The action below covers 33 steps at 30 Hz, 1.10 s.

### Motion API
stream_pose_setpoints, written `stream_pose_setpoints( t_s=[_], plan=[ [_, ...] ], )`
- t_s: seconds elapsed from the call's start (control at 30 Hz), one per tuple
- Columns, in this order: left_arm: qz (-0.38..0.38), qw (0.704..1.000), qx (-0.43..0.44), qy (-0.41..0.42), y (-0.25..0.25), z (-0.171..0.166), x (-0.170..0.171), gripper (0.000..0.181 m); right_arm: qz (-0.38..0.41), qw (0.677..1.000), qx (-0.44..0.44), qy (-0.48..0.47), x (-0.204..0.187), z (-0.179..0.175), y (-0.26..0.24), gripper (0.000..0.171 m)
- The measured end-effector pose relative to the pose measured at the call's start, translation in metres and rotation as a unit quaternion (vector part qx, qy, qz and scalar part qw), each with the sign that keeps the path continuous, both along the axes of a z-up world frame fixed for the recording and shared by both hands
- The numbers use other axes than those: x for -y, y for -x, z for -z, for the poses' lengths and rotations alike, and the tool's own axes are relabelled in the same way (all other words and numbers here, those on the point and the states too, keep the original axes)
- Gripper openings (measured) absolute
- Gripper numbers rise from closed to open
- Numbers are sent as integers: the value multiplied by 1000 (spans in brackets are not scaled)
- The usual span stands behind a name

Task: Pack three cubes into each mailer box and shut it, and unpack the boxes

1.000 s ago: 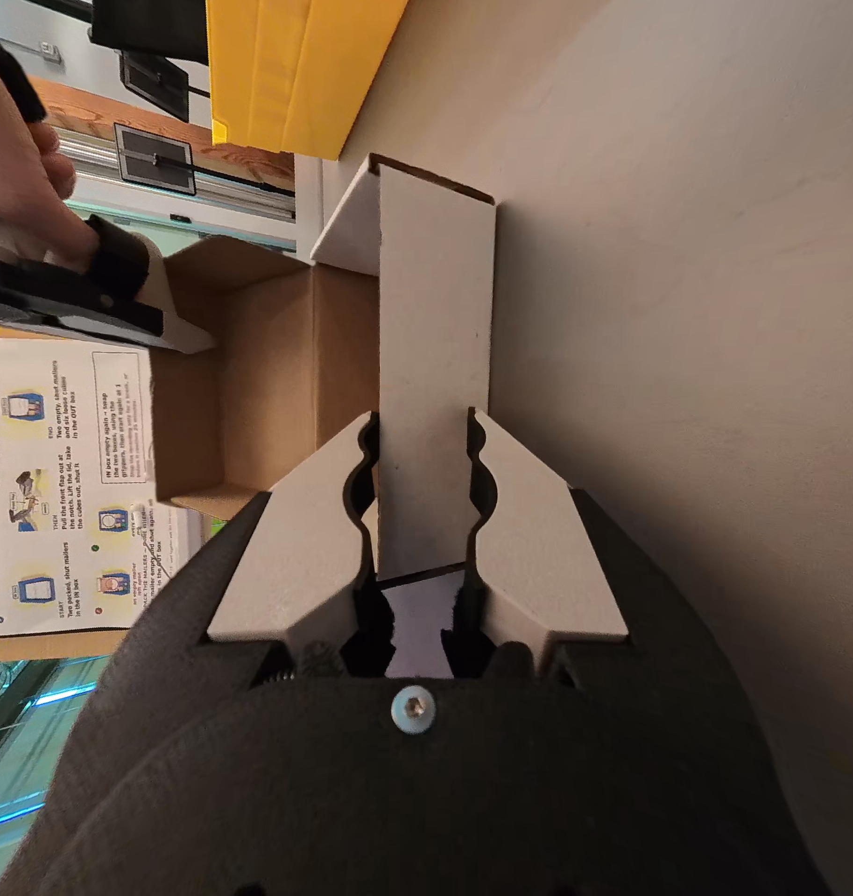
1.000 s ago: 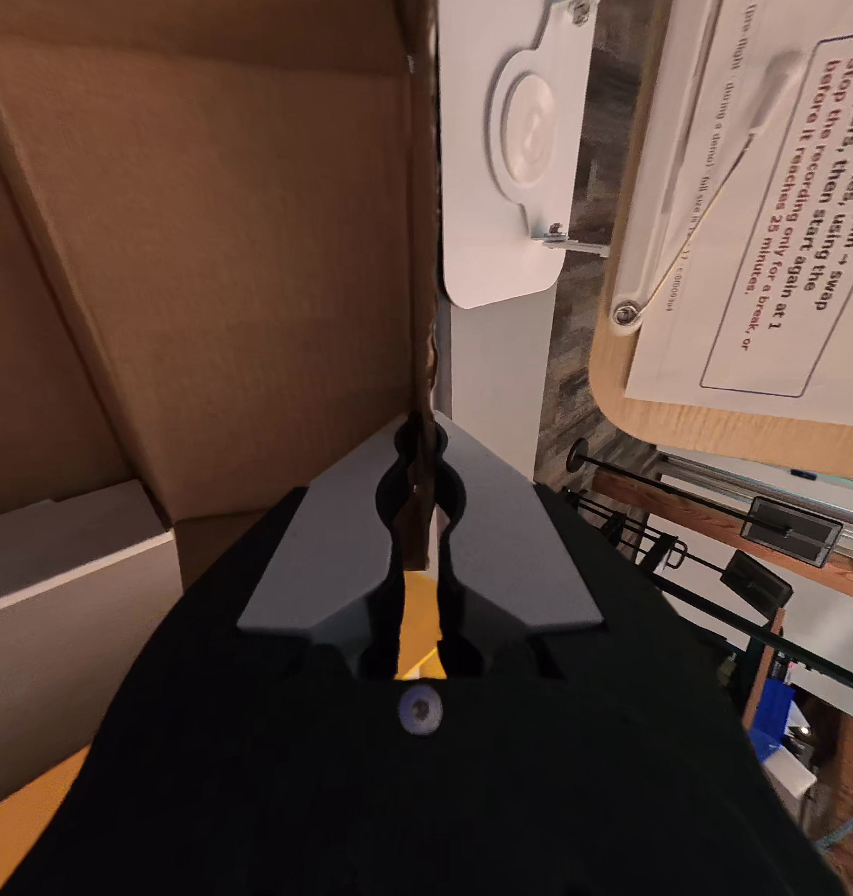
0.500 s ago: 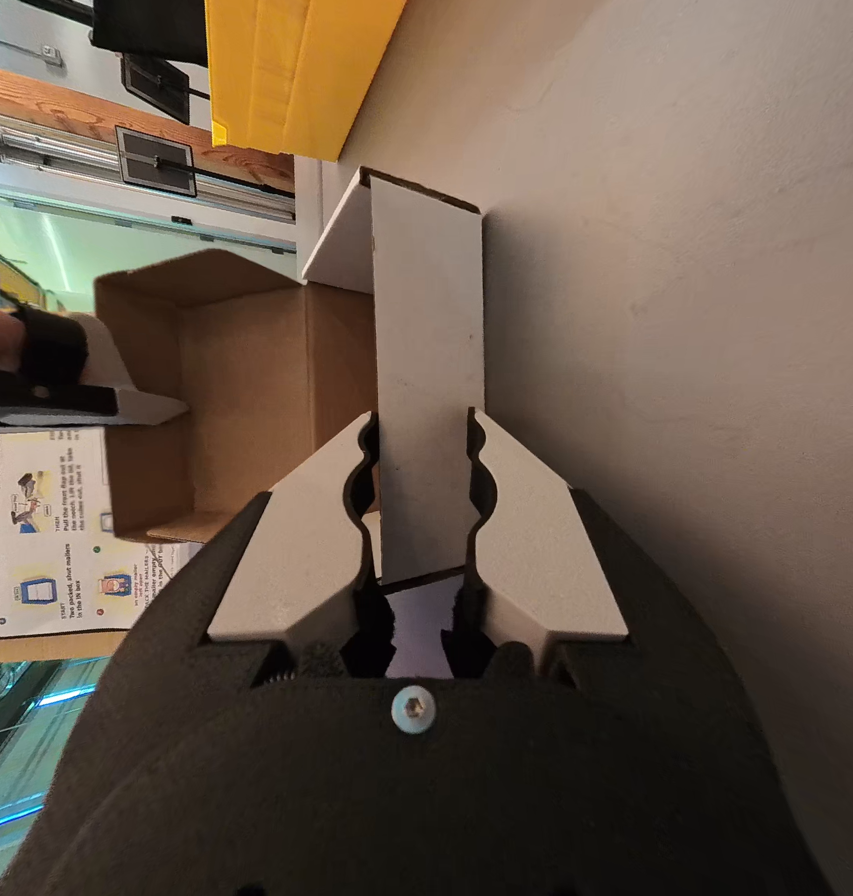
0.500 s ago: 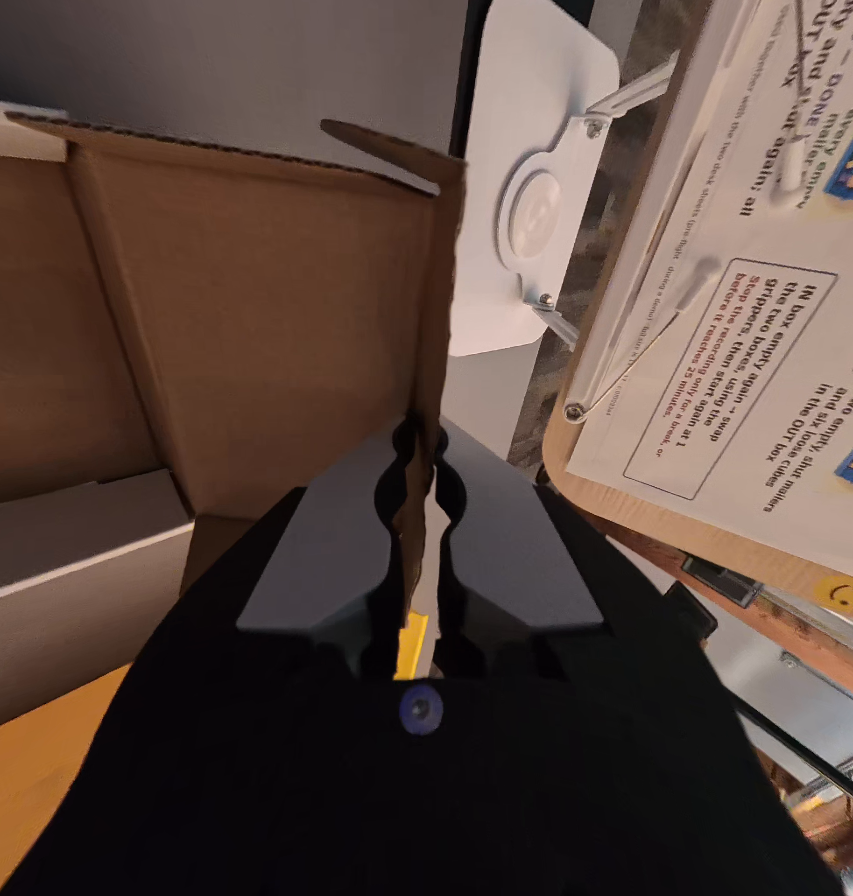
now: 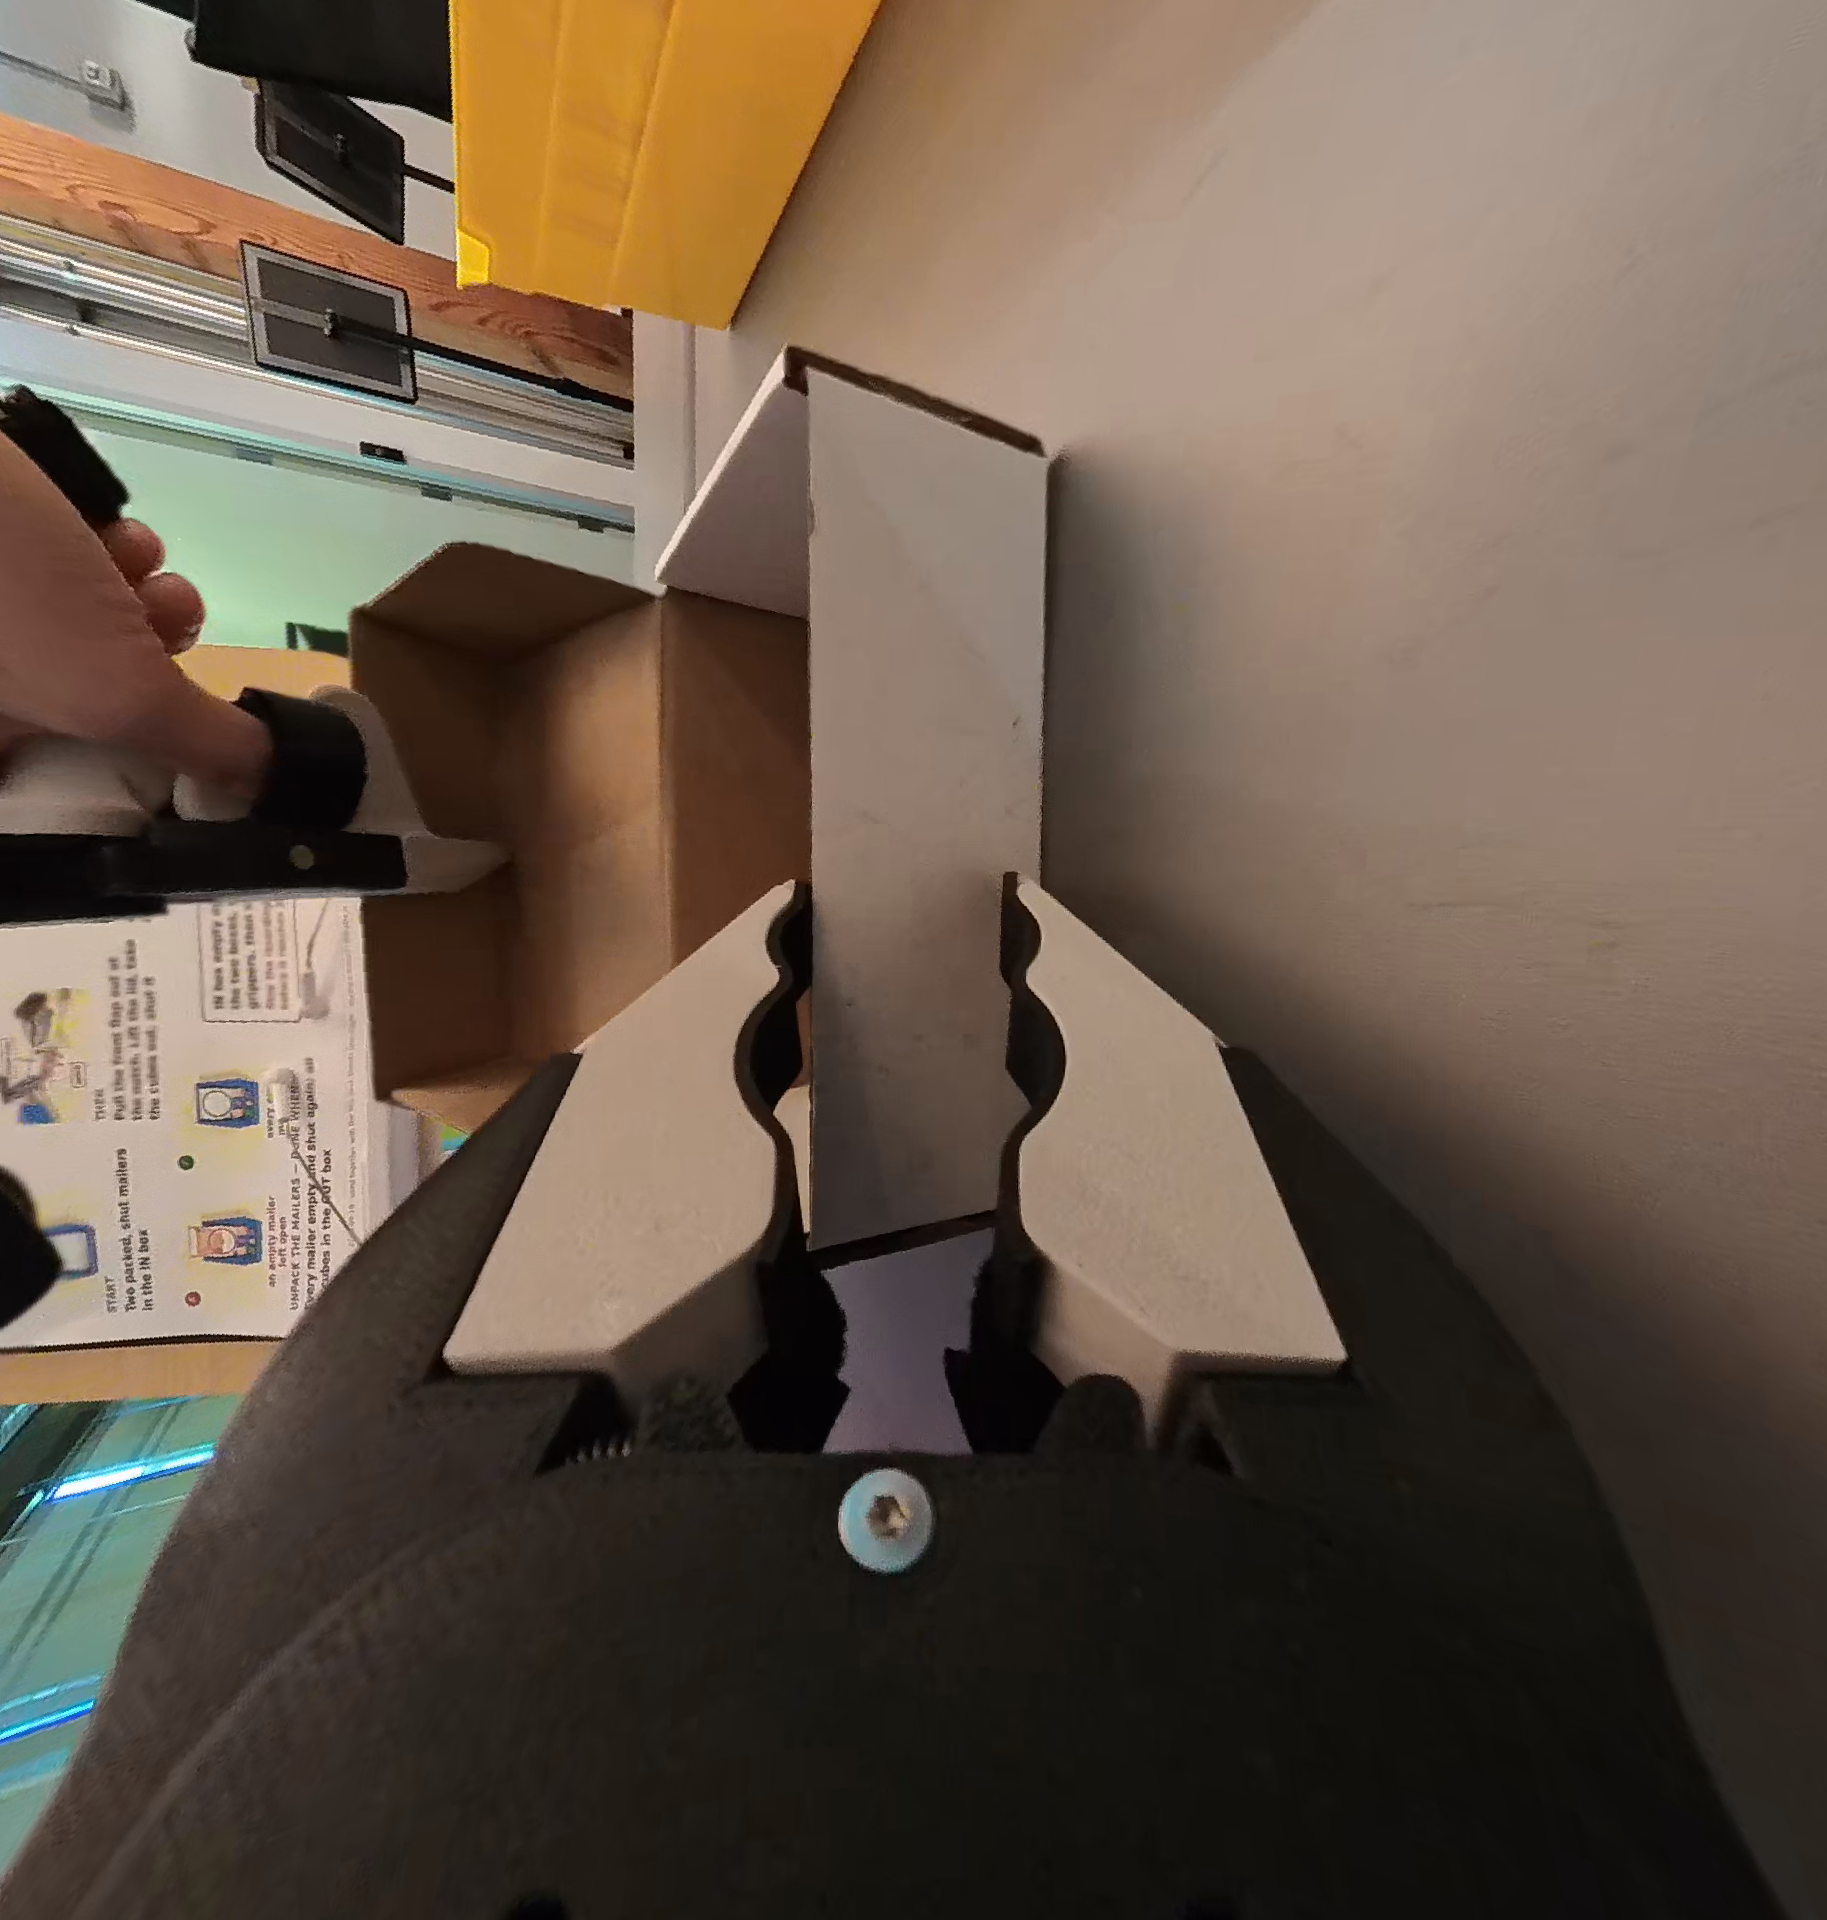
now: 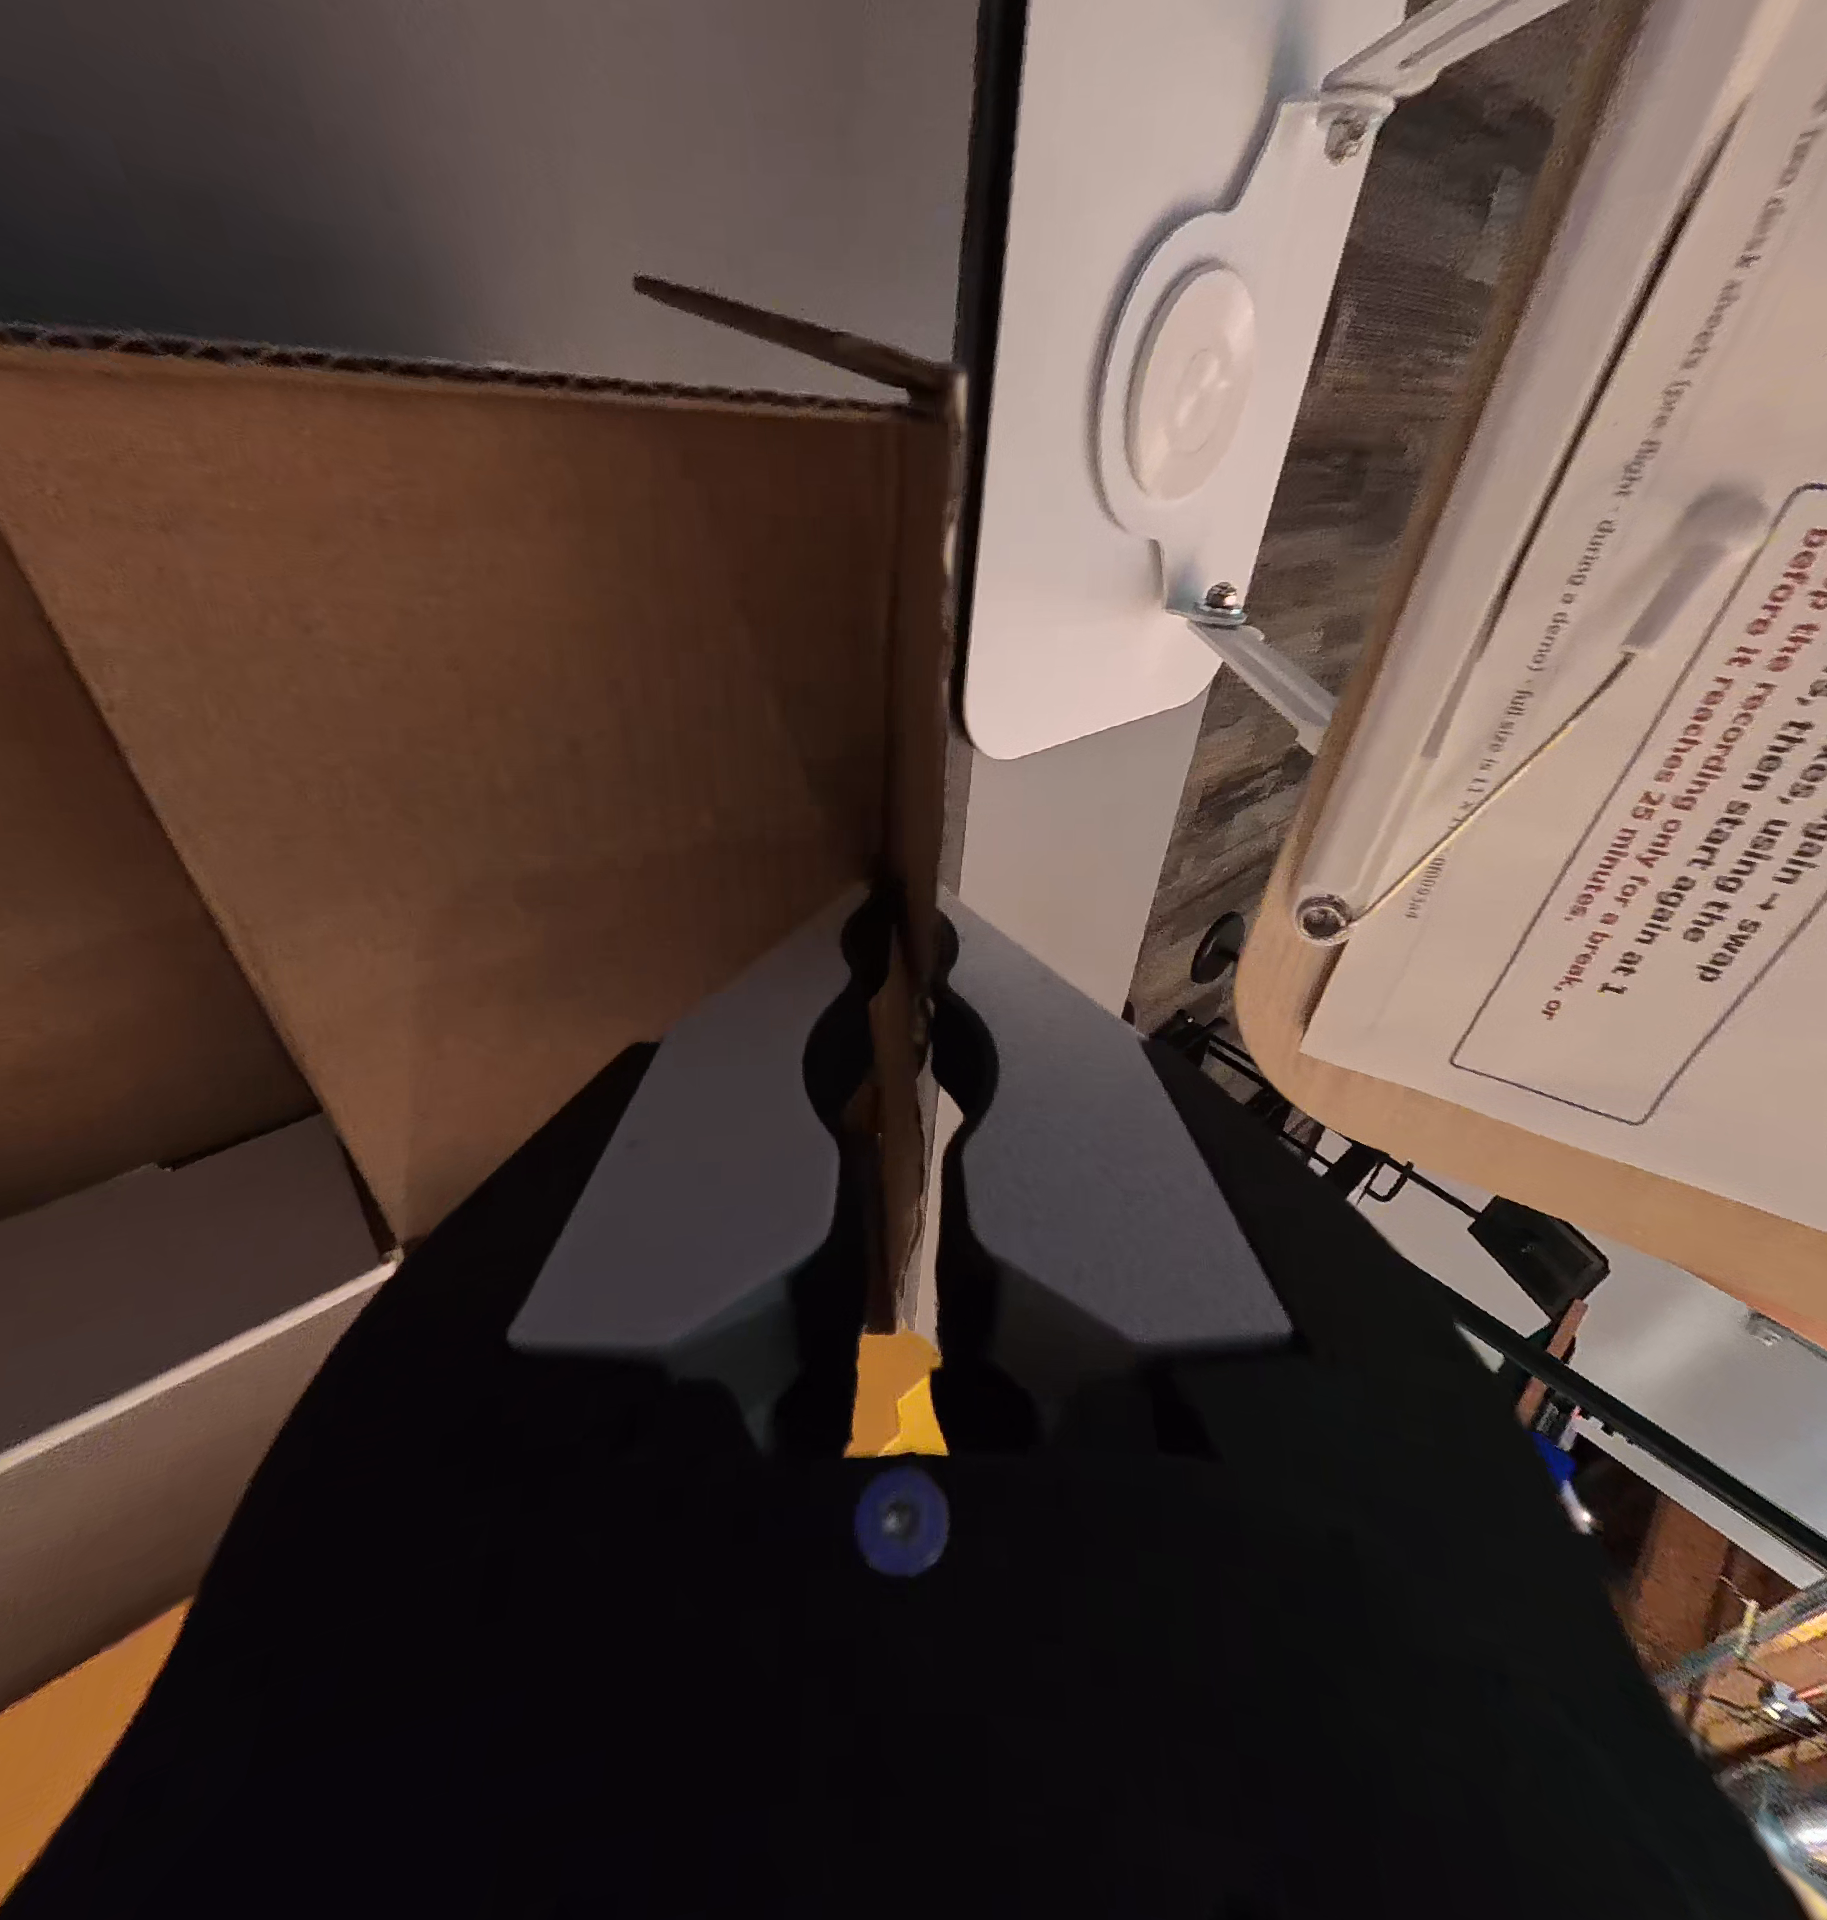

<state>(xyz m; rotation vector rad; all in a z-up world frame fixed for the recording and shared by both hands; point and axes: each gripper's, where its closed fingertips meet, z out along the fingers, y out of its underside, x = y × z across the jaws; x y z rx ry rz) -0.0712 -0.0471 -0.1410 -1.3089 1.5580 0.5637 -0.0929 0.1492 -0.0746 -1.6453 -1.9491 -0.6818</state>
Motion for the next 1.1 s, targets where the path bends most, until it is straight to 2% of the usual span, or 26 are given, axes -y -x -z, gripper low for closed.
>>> stream_pose_setpoints(
  t_s=[0.1,0.3,0.47,0.7,0.8,0.93,1.03,1.1],
  plan=[
    [-1,1000,-1,-2,0,0,-1,35,2,1000,-8,-6,-2,5,3,2],
    [-6,1000,-6,-6,3,0,-3,34,28,999,-12,-12,-14,29,0,13],
    [-12,1000,6,4,7,0,-6,34,19,999,-5,-29,-18,27,-3,18],
    [-12,1000,11,5,7,-1,-6,34,-22,995,-30,-96,-14,-6,-2,30],
    [-13,1000,11,4,6,-1,-6,34,-24,991,-57,-116,-11,-25,-6,45],
    [-13,1000,8,1,6,-1,-6,35,-44,985,-73,-153,0,-57,-18,49],
    [-13,1000,-1,-6,7,0,-6,37,-52,974,-130,-177,16,-89,-26,50],
    [-13,1000,-5,-11,6,0,-6,39,-57,958,-203,-193,31,-119,-32,50]
  ],
)
